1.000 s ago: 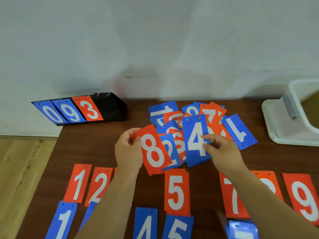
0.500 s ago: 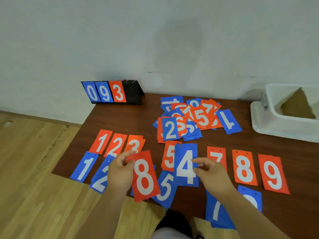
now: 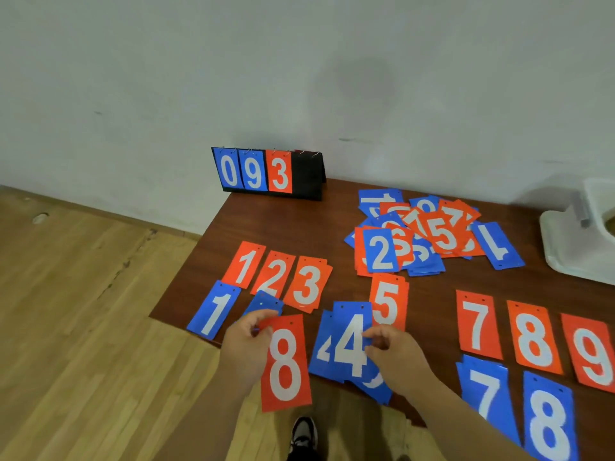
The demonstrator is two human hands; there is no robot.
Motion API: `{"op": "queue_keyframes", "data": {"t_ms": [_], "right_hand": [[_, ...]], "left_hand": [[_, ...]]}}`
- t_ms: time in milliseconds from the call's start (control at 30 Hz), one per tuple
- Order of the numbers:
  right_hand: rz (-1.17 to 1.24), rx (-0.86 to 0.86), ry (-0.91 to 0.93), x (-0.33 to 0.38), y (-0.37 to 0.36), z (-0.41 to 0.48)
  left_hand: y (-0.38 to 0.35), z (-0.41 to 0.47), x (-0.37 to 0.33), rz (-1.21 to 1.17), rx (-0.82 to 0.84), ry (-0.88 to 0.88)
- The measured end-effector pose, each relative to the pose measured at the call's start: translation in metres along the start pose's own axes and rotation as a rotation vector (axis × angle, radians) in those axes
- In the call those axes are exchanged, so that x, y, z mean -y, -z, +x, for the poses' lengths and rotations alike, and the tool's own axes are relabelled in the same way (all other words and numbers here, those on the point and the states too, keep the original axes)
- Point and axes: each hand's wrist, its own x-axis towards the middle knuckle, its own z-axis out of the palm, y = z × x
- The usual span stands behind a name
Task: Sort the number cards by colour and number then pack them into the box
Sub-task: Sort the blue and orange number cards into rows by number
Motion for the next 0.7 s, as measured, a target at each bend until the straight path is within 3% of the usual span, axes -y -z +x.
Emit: {"op": "queue_keyframes", "data": {"t_ms": [267, 700], "right_hand": [[-0.177, -0.073, -0.058, 0.007, -0.069, 0.019], [-0.486, -0.167, -0.229, 0.014, -0.098, 0.031]], "left_hand": [[0.057, 0.055, 0.018, 0.086, 0.118, 0.023], [0.058, 0.091, 0.007, 0.203, 0.240, -0.060]]}}
